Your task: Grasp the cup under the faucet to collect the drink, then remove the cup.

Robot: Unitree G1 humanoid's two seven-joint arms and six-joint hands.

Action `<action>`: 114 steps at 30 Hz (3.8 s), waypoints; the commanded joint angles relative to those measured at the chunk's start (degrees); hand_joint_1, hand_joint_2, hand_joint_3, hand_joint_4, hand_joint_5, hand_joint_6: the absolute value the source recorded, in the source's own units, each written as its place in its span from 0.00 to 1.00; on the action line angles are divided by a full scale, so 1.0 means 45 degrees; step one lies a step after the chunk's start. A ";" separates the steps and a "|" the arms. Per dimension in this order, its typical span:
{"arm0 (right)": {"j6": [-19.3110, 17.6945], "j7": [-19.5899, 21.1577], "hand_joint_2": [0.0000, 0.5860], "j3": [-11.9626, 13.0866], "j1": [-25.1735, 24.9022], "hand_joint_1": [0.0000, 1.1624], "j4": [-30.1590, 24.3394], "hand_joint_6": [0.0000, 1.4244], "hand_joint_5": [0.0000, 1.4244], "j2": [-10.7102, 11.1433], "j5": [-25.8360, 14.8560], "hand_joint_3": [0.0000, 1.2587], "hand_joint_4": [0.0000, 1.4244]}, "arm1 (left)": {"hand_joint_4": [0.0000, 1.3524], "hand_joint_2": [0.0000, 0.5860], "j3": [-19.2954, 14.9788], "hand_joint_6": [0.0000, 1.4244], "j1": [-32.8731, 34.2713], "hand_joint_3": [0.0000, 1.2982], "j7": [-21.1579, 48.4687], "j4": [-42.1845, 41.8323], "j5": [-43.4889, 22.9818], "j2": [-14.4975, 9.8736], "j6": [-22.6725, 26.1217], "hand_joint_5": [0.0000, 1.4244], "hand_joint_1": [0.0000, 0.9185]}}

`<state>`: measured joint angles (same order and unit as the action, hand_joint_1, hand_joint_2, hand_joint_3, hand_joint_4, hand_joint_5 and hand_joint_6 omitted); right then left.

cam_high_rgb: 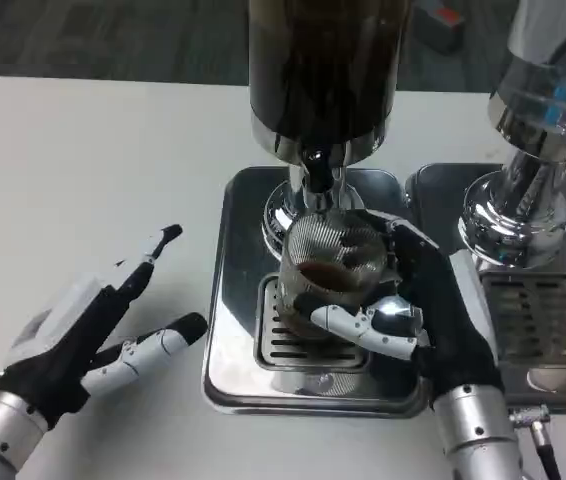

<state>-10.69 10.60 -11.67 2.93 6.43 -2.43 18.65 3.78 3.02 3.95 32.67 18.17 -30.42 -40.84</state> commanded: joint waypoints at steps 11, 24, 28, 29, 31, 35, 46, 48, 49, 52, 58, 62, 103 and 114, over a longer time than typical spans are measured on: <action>0.0794 -0.0032 0.35 -0.0014 0.0647 0.81 -0.1695 0.56 0.41 0.0052 0.0135 0.36 0.40 | 0.00 0.22 0.0122 0.00 0.0069 0.00 0.0089 0.0139 -0.0082 0.0104 -0.0224 0.02 0.00; 0.2217 -0.0953 0.37 -0.0022 0.1155 0.80 -0.3695 0.57 0.42 0.0746 0.0441 0.36 0.41 | 0.00 0.22 0.0309 0.00 -0.0216 0.00 -0.1235 -0.0833 0.1750 -0.0199 -0.0172 0.00 0.00; 0.2568 -0.1320 0.38 -0.0002 0.1298 0.80 -0.4041 0.58 0.43 0.0971 0.0410 0.37 0.42 | 0.00 0.22 0.0390 0.00 -0.0378 0.00 -0.1684 -0.1196 0.2272 -0.0255 0.0034 0.00 0.00; 0.2617 -0.1409 0.38 -0.0028 0.1349 0.80 -0.4098 0.58 0.43 0.1013 0.0396 0.37 0.42 | 0.00 0.22 0.0402 0.00 -0.0416 0.00 -0.1747 -0.1275 0.2370 -0.0265 0.0101 0.00 0.00; 0.2683 -0.1519 0.38 -0.0052 0.1398 0.80 -0.4157 0.58 0.43 0.1072 0.0377 0.37 0.42 | 0.00 0.22 0.0412 0.00 -0.0454 0.00 -0.1793 -0.1341 0.2426 -0.0248 0.0192 0.00 0.00; 0.2727 -0.1553 0.37 -0.0102 0.1463 0.80 -0.4077 0.59 0.43 0.1048 0.0390 0.37 0.42 | 0.00 0.22 0.0418 0.00 -0.0495 0.00 -0.1763 -0.1275 0.2305 -0.0236 0.0241 0.00 0.00; 0.2766 -0.1700 0.36 -0.0137 0.1938 0.79 -0.4737 0.59 0.43 0.1186 0.0365 0.37 0.42 | 0.00 0.23 0.0299 0.00 -0.0816 0.00 -0.1926 -0.1831 0.2634 -0.0535 0.0333 0.00 0.00; 0.2755 -0.1731 0.36 -0.0122 0.2066 0.79 -0.4940 0.59 0.43 0.1236 0.0384 0.38 0.42 | 0.00 0.22 0.0255 0.00 -0.0901 0.00 -0.1931 -0.1935 0.2664 -0.0623 0.0328 0.00 0.00; 0.2759 -0.1743 0.36 -0.0126 0.2108 0.79 -0.5018 0.59 0.43 0.1249 0.0401 0.38 0.42 | 0.00 0.22 0.0246 0.00 -0.0980 0.00 -0.1876 -0.2045 0.2703 -0.0742 0.0332 0.00 0.00; 0.2813 -0.1900 0.36 -0.0150 0.2294 0.79 -0.5386 0.59 0.43 0.1312 0.0371 0.38 0.42 | 0.00 0.20 0.0246 0.00 -0.1203 0.00 -0.1743 -0.2428 0.2911 -0.1106 0.0444 0.00 0.00; 0.3020 -0.2537 0.36 -0.0081 0.2830 0.79 -0.6495 0.59 0.44 0.1626 0.0229 0.38 0.42 | 0.00 0.20 -0.0141 0.00 -0.2172 0.00 -0.2162 -0.3832 0.3755 -0.1912 0.0643 0.00 0.00; 0.3173 -0.2846 0.36 -0.0070 0.3130 0.79 -0.7014 0.59 0.45 0.1753 0.0141 0.38 0.43 | 0.00 0.18 -0.0434 0.00 -0.2941 0.00 -0.2387 -0.4692 0.4268 -0.2225 0.0872 0.00 0.00; 0.3519 -0.3663 0.40 -0.0187 0.5209 0.77 -0.9244 0.62 0.45 0.2327 -0.0156 0.38 0.44 | 0.00 0.17 -0.1927 0.00 -0.7466 0.00 -0.4132 -0.8061 0.5648 -0.1390 0.2475 0.00 0.00; 0.3217 -0.3189 0.40 0.0029 0.4681 0.76 -0.8534 0.62 0.45 0.2095 -0.0006 0.37 0.43 | 0.00 0.17 -0.1828 0.00 -0.7254 0.00 -0.4223 -0.7822 0.5496 -0.1353 0.2312 0.00 0.00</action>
<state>5.48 -4.89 -11.56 25.24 -31.92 7.52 18.78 -4.68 -29.74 -14.72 -3.25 43.20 -36.48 -29.96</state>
